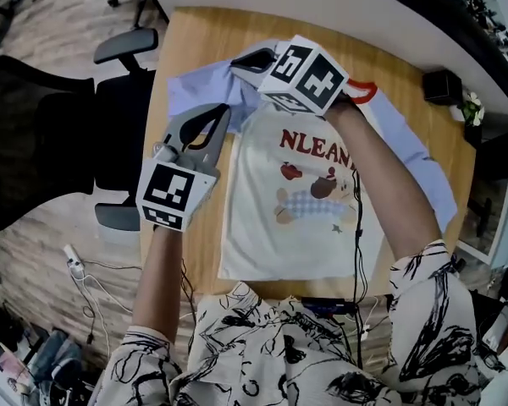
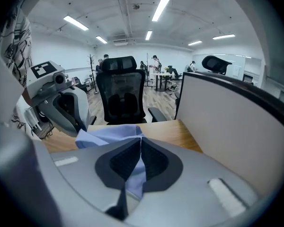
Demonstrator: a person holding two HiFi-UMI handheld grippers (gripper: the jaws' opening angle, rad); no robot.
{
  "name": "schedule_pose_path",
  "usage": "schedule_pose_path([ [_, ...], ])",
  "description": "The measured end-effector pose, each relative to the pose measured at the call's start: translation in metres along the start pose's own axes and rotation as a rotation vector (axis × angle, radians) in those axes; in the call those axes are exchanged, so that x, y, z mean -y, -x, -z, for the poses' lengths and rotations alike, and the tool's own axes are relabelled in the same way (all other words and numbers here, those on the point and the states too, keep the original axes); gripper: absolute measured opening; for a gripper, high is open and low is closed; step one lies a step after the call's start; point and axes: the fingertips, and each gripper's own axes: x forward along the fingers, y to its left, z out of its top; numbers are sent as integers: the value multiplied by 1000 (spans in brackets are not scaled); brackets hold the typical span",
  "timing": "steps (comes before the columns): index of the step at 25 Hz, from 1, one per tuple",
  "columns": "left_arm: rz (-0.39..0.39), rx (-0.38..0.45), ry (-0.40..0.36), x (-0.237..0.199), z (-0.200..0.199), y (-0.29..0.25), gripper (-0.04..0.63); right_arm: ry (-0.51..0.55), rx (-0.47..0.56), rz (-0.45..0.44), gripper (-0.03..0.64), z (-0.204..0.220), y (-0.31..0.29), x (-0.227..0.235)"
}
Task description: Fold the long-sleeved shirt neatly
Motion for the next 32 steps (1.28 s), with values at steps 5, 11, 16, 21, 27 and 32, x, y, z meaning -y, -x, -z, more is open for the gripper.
schedule_pose_path([
  [5, -23, 66, 43, 46, -44, -16, 8, 2, 34, 90, 18, 3, 73, 12],
  [11, -8, 116, 11, 121, -86, -49, 9, -14, 29, 204, 18, 45, 164, 21],
  [16, 45, 94, -26, 186, -87, -90, 8, -91, 23, 306, 18, 111, 222, 30],
  [21, 111, 28, -53, 248, -60, -138, 8, -151, -25, 384, 18, 192, 256, 36],
  [27, 184, -72, -76, 296, -6, -182, 9, -214, -104, 430, 18, 281, 269, 30],
  [32, 223, -125, -41, 326, 26, -209, 9, -253, -151, 454, 18, 335, 267, 27],
])
